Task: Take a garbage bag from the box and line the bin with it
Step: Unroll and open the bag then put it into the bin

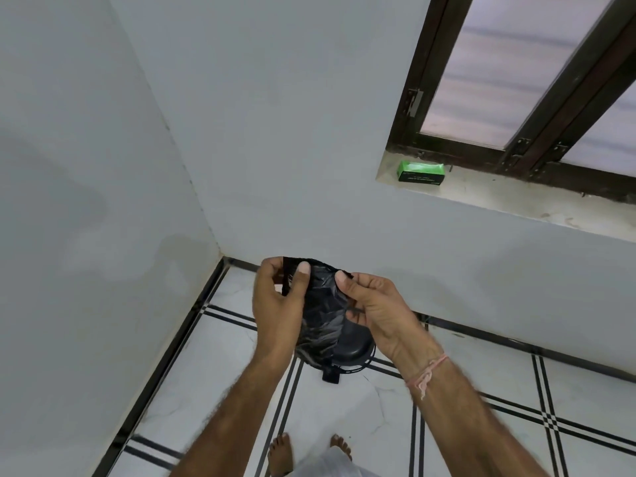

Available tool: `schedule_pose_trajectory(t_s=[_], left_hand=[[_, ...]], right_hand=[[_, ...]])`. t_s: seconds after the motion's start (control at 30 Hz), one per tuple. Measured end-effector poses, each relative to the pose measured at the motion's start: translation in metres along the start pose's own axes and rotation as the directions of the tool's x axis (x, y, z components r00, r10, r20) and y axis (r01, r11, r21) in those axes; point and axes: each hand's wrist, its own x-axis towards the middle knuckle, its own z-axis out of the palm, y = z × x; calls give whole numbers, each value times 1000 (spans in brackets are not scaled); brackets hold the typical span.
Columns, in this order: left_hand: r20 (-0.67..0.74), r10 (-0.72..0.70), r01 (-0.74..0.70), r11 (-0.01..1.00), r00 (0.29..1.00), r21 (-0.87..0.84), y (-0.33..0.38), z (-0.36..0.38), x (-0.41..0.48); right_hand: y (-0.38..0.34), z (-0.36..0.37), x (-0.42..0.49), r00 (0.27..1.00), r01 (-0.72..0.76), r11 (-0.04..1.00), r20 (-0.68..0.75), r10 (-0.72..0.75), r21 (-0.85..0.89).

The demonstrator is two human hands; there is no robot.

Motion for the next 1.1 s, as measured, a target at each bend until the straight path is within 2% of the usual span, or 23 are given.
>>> schedule_pose_trajectory(t_s=[0.1, 0.2, 0.3, 0.37, 0.4, 0.47, 0.5, 0.53, 0.57, 0.6, 0.67, 0.87, 0.97, 1.1], left_hand=[[211, -139, 175, 971, 968, -163, 2, 5, -1], [205, -293, 340, 906, 934, -254, 5, 9, 2], [280, -388, 469, 815, 878, -342, 5, 5, 11], [251, -395, 459, 835, 884, -302, 6, 6, 13], [180, -365, 397, 896, 914, -198, 5, 7, 13], [-20, -157, 158, 982, 987, 101, 2, 6, 13], [-40, -50, 55, 988, 998, 147, 1, 3, 12], [29, -3, 1, 996, 1000, 92, 0, 1, 11], [141, -22, 27, 999, 990, -35, 0, -1, 10], [257, -73, 116, 981, 964, -157, 1, -1, 9], [363, -143, 252, 928, 921, -273, 2, 3, 9], [296, -320, 425, 796, 900, -431, 3, -2, 22], [269, -447, 520, 691, 853, -501, -2, -7, 27], [251, -513, 565, 662, 821, -493, -15, -26, 36]], right_hand=[[1, 9, 2, 1000, 28, 1000, -12, -28, -5], [2, 15, 4, 1000, 18, 1000, -14, -17, 25], [5, 18, 6, 1000, 0, 997, -16, 1, 84], [8, 23, 8, 1000, -15, 993, -23, 18, 120], [10, 25, 8, 999, -21, 991, -31, 26, 129], [12, 28, 10, 998, -22, 990, -52, 29, 140], [13, 28, 11, 998, -19, 987, -62, 29, 157], [13, 29, 13, 997, -14, 982, -70, 27, 187], [13, 31, 15, 996, -11, 975, -80, 29, 222], [13, 32, 17, 996, -12, 966, -86, 36, 259], [14, 37, 19, 996, -13, 950, -82, 40, 313], [26, 42, 24, 996, 5, 952, -85, 22, 307], [24, 30, 30, 978, 21, 960, -206, 39, 280], [19, 1, 39, 921, 46, 957, -383, 71, 287]])
